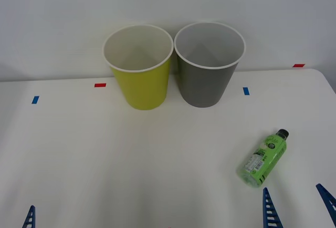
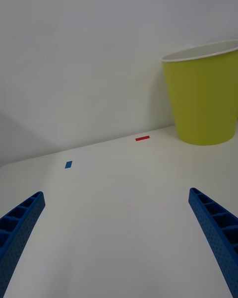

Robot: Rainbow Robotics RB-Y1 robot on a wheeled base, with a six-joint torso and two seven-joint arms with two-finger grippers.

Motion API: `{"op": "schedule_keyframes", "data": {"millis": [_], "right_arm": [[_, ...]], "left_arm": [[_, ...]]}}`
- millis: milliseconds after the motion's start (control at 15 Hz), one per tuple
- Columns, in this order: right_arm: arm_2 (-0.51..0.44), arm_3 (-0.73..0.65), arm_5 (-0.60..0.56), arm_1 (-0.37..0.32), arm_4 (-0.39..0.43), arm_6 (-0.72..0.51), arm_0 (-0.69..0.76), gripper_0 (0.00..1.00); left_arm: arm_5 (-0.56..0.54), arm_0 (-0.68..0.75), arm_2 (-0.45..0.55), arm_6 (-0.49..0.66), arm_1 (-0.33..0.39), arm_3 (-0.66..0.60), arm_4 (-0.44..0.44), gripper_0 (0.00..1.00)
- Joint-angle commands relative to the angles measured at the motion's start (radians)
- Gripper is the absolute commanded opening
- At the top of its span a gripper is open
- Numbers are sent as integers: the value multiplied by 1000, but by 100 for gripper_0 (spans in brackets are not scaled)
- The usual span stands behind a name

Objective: Put cans in the gray bin and PET bottles in the light green bin.

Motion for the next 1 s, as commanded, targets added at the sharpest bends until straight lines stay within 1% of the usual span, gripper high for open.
{"op": "schedule_keyframes", "data": {"millis": [67,1000], "right_arm": [[0,0,0,0,0,0,0,100],[0,0,0,0,0,0,0,100]], "left_arm": [[0,0,0,0,0,0,0,100],[0,0,0,0,0,0,0,100]]}}
